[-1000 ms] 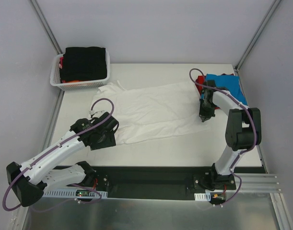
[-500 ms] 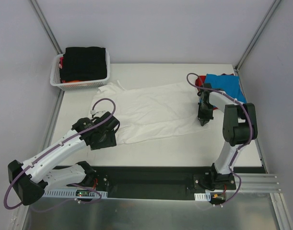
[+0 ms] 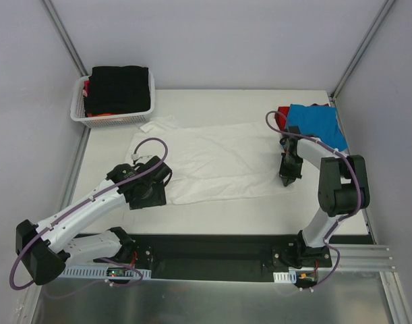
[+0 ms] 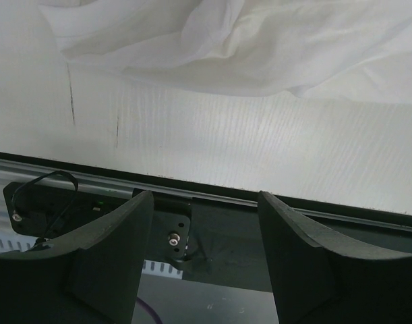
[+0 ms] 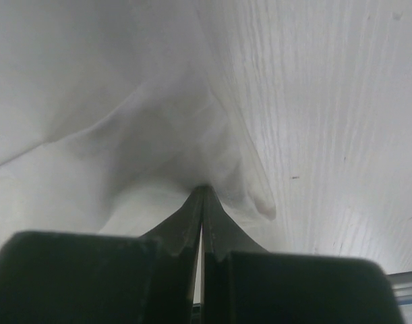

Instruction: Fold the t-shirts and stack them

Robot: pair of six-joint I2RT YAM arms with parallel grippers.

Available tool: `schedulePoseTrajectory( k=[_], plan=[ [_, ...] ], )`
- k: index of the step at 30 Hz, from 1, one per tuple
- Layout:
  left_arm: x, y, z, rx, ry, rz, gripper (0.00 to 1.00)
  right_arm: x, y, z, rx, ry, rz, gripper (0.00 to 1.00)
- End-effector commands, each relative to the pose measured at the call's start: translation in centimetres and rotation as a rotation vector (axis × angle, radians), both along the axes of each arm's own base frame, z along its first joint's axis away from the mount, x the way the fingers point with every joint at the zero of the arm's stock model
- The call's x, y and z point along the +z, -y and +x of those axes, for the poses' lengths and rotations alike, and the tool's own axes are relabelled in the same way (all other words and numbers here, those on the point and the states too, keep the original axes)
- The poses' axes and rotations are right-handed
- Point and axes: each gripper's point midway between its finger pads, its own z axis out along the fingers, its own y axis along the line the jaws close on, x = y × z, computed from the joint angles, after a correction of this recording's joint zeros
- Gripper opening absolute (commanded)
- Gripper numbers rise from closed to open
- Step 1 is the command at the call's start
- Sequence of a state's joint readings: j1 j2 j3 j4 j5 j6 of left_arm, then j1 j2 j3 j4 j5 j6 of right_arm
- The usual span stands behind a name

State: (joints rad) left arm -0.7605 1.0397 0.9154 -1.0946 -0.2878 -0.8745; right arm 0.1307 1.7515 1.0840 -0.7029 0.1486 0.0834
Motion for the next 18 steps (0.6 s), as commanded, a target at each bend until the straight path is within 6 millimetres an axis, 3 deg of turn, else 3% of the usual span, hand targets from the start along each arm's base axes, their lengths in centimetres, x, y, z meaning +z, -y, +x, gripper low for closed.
schedulePoseTrajectory(
  k=[1,13,18],
  plan=[
    [0.1,0.6,0.4,-0.034,0.005,-0.007,0.64,0.4,-0.2,-3.5,-0.072,-0.057,0.009,0.01],
    [-0.4,1.0,0.6,-0.042,0.001,-0.012,0.64,2.4,1.3,-8.3,-0.148,-0.080,-0.064,0.01],
    [-0.4,1.1,0.7,-0.035,0.010,-0.018,0.64,2.9,-0.1,-6.9,-0.118,-0.003,0.023,0.01]
  ],
)
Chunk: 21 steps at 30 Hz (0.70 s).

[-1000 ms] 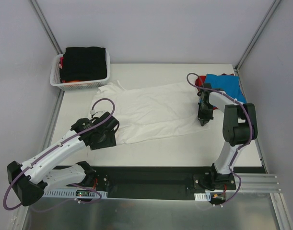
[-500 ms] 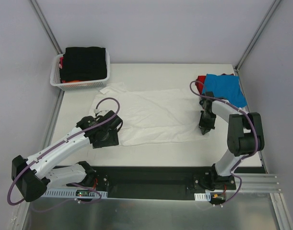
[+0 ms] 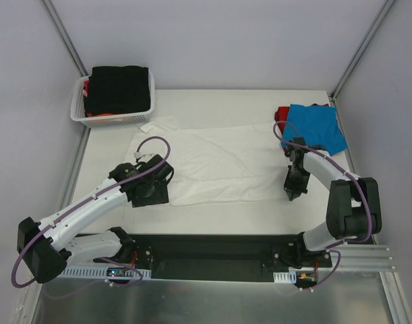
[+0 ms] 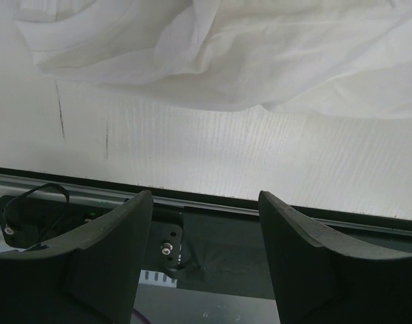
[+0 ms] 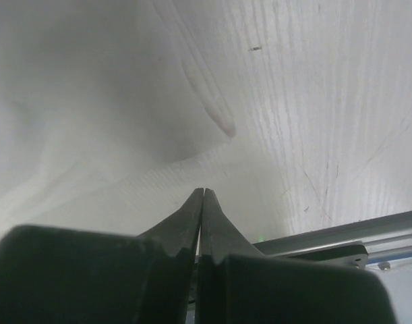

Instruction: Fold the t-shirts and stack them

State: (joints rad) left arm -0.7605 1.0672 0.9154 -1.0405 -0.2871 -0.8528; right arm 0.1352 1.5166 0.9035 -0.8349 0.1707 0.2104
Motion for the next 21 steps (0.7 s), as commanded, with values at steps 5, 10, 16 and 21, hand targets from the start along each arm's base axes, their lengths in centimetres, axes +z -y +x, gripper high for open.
schedulePoseTrajectory(
  k=[5,10,16,21],
  plan=[
    [0.1,0.6,0.3,-0.021,0.003,-0.010,0.64,2.1,-1.7,3.5,0.055,0.078,0.074,0.01],
    [0.1,1.0,0.4,-0.025,-0.010,-0.015,0.64,2.3,-2.6,7.9,0.092,0.098,0.100,0.01],
    [0.3,0.7,0.0,-0.015,0.006,-0.034,0.64,-0.1,-4.0,9.5,0.105,0.052,0.146,0.01],
    [0.0,0.3,-0.7,0.004,-0.002,-0.040,0.64,-1.5,-4.0,8.8,0.113,0.035,0.147,0.01]
  ],
)
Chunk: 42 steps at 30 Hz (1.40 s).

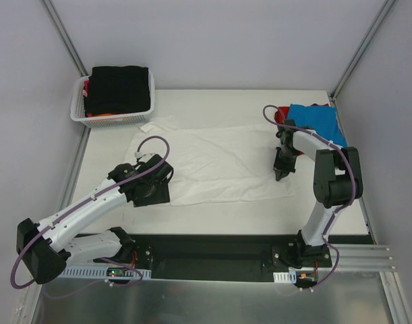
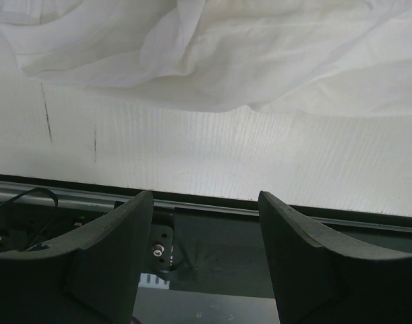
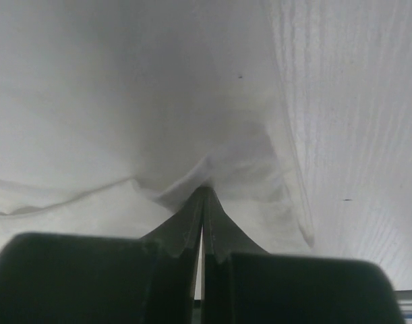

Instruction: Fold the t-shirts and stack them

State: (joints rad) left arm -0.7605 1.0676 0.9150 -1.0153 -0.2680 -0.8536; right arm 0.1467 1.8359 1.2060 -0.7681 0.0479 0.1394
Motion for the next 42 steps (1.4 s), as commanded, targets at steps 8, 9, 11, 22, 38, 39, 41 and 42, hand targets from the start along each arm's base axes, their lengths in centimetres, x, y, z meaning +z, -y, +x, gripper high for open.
schedulePoseTrajectory(
  k=[8,9,11,22,38,39,41,42],
  plan=[
    [-0.6,-0.4,-1.1,0.005,-0.029,0.002,0.64,-0.4,0.3,-3.5,0.022,-0.002,0.002,0.01],
    [-0.7,-0.4,-1.0,0.003,-0.031,0.007,0.64,-0.7,0.5,-4.4,0.011,-0.016,-0.002,0.01],
    [-0.6,-0.2,-0.8,-0.002,-0.028,0.006,0.64,-0.4,0.7,-5.3,0.000,-0.010,-0.009,0.01],
    [-0.6,0.0,-0.4,-0.018,-0.027,0.019,0.66,0.1,1.7,-10.2,-0.051,-0.047,-0.035,0.01],
    [-2.3,-2.4,7.2,0.043,0.050,0.102,0.97,13.6,-4.3,-12.7,0.038,0.266,0.206,0.44],
    [-2.7,-2.6,7.5,0.044,0.041,0.108,0.97,14.4,-4.1,-13.5,0.031,0.305,0.214,0.44],
    [-3.1,-2.6,8.0,0.021,0.036,0.111,0.96,14.5,-3.8,-15.3,0.009,0.304,0.223,0.43],
    [-3.5,-2.7,8.5,0.022,0.033,0.114,0.96,15.0,-3.4,-16.1,0.002,0.340,0.235,0.43]
  ],
)
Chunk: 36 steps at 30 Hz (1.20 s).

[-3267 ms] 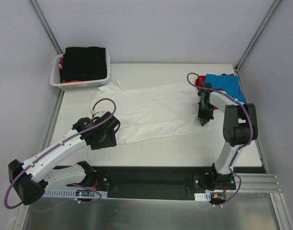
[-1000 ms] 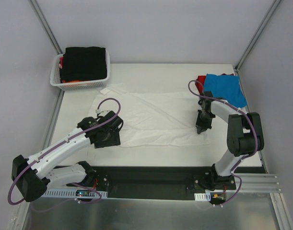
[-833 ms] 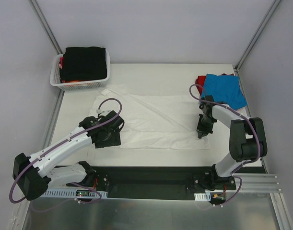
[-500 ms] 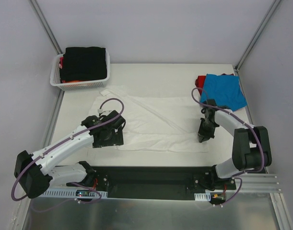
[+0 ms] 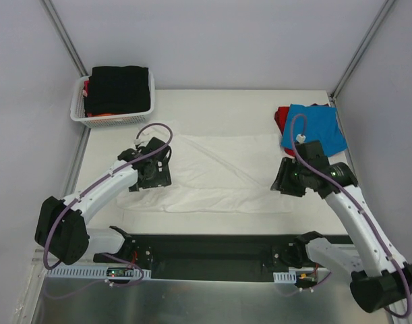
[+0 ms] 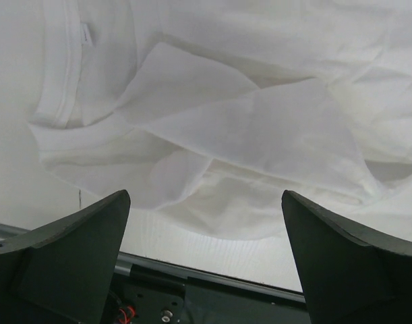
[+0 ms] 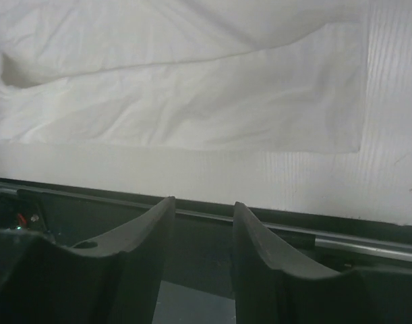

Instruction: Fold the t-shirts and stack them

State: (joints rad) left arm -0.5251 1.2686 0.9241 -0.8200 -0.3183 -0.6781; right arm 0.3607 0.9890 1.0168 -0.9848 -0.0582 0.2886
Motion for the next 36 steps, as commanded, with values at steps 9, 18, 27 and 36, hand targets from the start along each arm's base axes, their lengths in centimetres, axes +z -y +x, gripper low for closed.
schedulePoseTrajectory(
  k=[9,18,27,36],
  plan=[
    [-3.2,-0.9,3.3,-0.032,-0.030,-0.090,0.95,0.4,5.3,-9.8,-0.167,-0.049,-0.063,0.43],
    [-5.0,1.5,3.1,-0.093,-0.103,-0.272,0.88,1.0,4.8,-8.6,-0.185,-0.029,-0.051,0.43],
    [-6.1,2.2,1.8,-0.105,-0.130,-0.326,0.34,1.9,4.5,-7.1,-0.178,-0.014,-0.063,0.42],
    [-1.8,0.0,4.3,-0.050,-0.011,-0.202,0.36,0.5,4.3,-7.3,-0.168,-0.050,-0.063,0.42]
  ],
)
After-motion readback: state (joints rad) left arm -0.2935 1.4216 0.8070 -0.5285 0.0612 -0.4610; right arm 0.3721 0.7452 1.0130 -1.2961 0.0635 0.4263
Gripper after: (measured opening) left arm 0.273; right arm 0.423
